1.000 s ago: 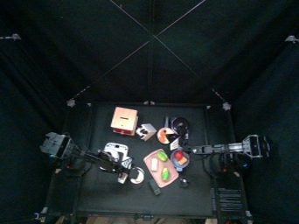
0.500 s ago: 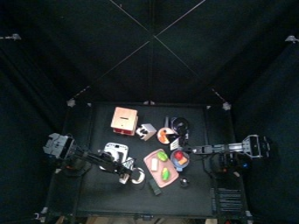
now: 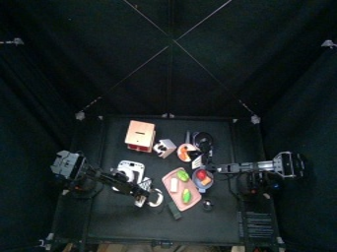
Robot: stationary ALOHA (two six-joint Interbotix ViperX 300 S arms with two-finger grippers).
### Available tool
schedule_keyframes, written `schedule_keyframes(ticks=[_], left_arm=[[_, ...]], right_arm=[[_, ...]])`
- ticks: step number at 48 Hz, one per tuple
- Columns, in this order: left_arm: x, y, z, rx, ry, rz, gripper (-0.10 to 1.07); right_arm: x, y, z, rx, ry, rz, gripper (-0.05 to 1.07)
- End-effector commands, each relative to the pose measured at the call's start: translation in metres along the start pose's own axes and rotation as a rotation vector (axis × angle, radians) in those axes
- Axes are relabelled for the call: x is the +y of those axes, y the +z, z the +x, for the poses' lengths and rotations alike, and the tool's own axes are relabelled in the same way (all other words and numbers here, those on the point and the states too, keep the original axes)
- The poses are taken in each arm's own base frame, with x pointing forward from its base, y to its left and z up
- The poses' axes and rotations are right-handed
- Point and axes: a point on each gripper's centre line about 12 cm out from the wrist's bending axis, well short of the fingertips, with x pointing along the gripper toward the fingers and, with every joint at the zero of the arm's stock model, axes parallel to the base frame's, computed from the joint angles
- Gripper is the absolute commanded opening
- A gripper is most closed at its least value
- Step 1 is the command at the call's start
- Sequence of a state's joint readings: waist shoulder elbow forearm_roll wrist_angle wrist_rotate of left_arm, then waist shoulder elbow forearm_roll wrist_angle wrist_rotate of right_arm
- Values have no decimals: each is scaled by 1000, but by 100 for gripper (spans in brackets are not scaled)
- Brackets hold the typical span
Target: Grab egg half
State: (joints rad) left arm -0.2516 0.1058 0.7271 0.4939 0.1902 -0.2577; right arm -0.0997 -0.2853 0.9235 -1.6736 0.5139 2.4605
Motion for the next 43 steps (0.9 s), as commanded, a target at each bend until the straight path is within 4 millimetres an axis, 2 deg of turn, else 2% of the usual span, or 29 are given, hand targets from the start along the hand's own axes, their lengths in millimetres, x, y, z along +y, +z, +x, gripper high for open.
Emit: schedule_keyframes(ticks=[1, 18, 43], left_arm=[[2, 11, -4, -32, 7, 0, 84], [3, 12, -5, -33, 8, -4, 74], [7, 15, -27, -30, 38, -8, 73]], right_arm=[[2, 7, -3, -20, 9, 10, 28], [1, 5, -2, -17, 6, 8, 28], [1, 5, -2, -17, 6, 8, 28]])
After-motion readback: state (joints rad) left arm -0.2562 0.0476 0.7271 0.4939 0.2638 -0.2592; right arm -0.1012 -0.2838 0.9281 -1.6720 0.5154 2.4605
